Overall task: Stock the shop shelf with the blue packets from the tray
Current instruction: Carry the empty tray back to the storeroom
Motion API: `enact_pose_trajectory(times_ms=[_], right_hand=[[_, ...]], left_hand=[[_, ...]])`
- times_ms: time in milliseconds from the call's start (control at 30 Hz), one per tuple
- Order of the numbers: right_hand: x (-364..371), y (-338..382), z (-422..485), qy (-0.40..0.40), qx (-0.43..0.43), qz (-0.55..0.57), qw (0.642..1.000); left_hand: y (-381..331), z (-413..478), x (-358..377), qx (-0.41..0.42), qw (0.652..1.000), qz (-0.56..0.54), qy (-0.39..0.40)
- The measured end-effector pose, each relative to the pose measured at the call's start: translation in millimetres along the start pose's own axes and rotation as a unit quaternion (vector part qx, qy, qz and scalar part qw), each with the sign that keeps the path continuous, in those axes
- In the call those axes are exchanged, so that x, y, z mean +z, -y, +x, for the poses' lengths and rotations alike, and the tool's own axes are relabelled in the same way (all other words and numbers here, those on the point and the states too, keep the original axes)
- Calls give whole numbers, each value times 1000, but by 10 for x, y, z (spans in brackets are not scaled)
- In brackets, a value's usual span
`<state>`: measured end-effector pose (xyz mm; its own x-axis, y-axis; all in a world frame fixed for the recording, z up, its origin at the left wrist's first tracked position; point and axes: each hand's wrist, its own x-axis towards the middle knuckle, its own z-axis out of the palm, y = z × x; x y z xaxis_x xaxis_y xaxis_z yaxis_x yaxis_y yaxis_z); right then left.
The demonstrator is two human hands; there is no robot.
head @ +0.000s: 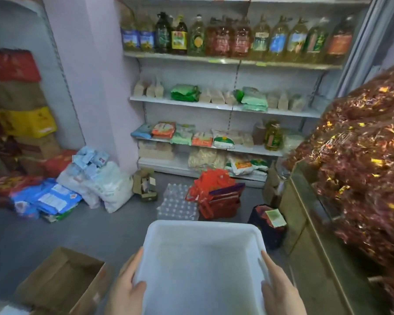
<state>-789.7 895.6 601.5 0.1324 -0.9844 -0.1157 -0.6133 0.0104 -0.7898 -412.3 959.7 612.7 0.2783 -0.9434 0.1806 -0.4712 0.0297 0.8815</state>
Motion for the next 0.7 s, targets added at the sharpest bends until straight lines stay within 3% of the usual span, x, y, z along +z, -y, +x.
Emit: enact_pose_trajectory(times_ms=[33,100,133,300,533,700], right_hand=[[-128,238,359,-38,-4,-23,999],[-29,553,879,-39,-20,-56,997],[6,744,1082,-54,-33,-28,998],[297,1305,2197,-46,-18,-36,998],[881,1773,4077,-36,-36,-29,998],[1085,2122,5371,-17,-25,-27,999]], left_hand=[[18,217,-1,-24,1000,-9,-3],[20,777,-104,-33,999,-25,-6],[61,1031,-162,-38,999,-19,-17],[321,2174,-336,-126,990,-26,-62],[892,3805,-500,-109,988,-24,-110],[1137,4929,-511,-159,979,-19,-127]])
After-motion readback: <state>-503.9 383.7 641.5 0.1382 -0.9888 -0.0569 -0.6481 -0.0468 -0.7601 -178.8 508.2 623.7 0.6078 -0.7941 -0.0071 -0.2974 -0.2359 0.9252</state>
